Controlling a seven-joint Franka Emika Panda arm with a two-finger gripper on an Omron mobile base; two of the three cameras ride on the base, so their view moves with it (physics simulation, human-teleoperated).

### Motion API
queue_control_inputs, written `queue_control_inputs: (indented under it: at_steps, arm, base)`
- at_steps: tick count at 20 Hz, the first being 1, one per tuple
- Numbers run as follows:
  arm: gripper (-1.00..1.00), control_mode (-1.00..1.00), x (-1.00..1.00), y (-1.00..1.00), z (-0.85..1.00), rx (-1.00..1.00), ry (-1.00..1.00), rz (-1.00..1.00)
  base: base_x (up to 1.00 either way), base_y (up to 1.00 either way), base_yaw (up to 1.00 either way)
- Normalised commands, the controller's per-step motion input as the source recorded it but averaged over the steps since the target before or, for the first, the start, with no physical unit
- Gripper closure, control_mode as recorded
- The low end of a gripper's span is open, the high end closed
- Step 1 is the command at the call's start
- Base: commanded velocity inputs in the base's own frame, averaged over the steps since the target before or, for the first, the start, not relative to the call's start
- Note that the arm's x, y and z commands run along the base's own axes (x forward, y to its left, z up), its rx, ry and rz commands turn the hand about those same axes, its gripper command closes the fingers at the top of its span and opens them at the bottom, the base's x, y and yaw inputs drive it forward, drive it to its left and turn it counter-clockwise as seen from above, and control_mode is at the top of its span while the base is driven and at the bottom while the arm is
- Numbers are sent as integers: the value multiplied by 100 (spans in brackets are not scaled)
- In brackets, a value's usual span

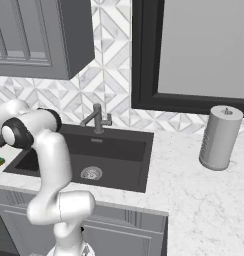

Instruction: Pick the pan and sponge and place them into the sink. Then turn on the water.

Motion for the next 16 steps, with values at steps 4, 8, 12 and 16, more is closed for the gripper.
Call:
queue_control_inputs:
  at_steps: [4, 8, 12, 16]
  arm:
    - [-100, -100, 11, 48, 21, -12, 15, -1]
    - [-100, -100, 14, 26, -2, -14, 5, 0]
    - [-100, -100, 15, 19, -25, -18, 0, 0]
    - [-100, -100, 13, 29, -9, -11, 0, 0]
  base:
    - [0, 0, 0]
    - [0, 0, 0]
    - [0, 0, 0]
    - [0, 0, 0]
